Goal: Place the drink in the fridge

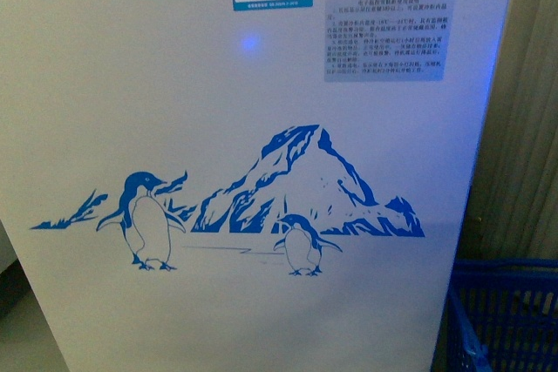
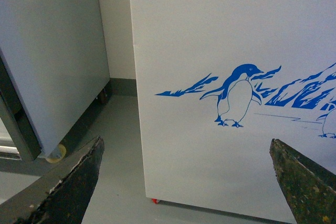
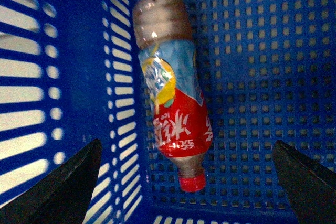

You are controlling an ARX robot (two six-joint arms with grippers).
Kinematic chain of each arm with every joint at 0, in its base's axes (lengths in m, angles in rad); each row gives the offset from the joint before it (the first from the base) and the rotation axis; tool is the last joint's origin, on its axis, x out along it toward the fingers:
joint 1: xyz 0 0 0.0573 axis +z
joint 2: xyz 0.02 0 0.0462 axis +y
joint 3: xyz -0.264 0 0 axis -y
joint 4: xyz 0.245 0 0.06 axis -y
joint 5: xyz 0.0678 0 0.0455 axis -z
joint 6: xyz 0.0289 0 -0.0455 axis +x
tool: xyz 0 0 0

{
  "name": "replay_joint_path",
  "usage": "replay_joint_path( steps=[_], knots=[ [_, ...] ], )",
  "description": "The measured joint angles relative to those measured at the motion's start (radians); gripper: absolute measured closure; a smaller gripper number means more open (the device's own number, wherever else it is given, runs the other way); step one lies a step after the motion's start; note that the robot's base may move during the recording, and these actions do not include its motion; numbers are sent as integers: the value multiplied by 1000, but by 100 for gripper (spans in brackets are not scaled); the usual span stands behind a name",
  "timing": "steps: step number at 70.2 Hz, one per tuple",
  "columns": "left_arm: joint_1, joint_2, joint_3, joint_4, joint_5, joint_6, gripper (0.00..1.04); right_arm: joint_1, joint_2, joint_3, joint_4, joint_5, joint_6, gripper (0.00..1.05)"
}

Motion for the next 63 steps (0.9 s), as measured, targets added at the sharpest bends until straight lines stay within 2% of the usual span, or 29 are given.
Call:
replay_joint_path(
  steps=[14, 31, 49, 63],
  knots=[
    [0, 0, 0, 0, 0, 0, 8, 6, 232, 131, 8, -30, 0, 8],
    [0, 0, 0, 0, 0, 0, 8, 44, 348, 257, -34, -28, 0, 8],
    [0, 0, 0, 0, 0, 0, 8, 127, 457, 389, -112, 45, -15, 8],
    [0, 0, 0, 0, 0, 0, 8, 150, 501, 452, -175, 109, -16, 8]
  ],
)
